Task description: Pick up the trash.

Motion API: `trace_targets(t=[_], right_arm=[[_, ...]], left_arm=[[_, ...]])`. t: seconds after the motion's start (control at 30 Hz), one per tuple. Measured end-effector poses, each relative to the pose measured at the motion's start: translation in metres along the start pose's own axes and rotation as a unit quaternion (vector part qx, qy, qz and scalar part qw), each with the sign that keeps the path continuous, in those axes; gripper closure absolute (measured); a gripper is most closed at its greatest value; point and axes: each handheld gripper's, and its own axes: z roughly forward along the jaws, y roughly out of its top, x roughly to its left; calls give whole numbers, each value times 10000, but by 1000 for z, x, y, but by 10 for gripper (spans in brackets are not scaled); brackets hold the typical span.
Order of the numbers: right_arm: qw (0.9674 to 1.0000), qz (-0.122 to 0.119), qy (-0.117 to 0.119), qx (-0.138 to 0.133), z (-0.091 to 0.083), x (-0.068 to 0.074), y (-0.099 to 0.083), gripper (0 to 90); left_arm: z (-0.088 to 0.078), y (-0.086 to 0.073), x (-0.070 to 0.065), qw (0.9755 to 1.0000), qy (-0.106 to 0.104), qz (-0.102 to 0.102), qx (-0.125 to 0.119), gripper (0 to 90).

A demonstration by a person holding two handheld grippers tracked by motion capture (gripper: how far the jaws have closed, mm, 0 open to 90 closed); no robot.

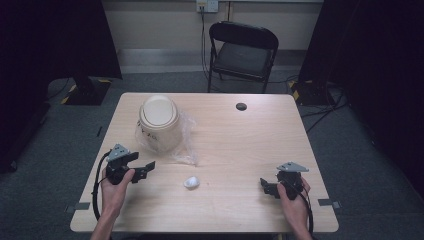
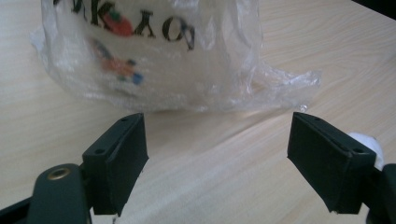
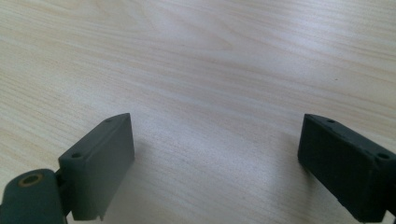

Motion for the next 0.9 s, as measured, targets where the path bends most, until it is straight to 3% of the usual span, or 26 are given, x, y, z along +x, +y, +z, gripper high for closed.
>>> trace_targets(t=[0.07,0.27,0.3,0.4,0.5,0.73,0.9], right_arm=[[10000,1,-1,1,0,0,0,99],[10000,0,0,0,0,0,0,98],[10000,0,1,0,0,0,0,99],[10000,0,-1,0,0,0,0,98],[10000,0,0,1,0,0,0,99],[10000,1,0,0,0,0,0,99],[10000,0,1,0,0,0,0,99]], left_arm=[[1,7,0,9998,-149,-68,-69,198],[4,32,-3,9992,-307,155,-183,198],[7,44,-5,9992,-222,287,-136,199],[12,57,-7,9989,-218,379,-137,212],[13,69,-7,9988,-247,372,-223,212],[17,94,-10,9978,-151,571,-302,215],[34,106,-4,9975,-64,700,-122,215]])
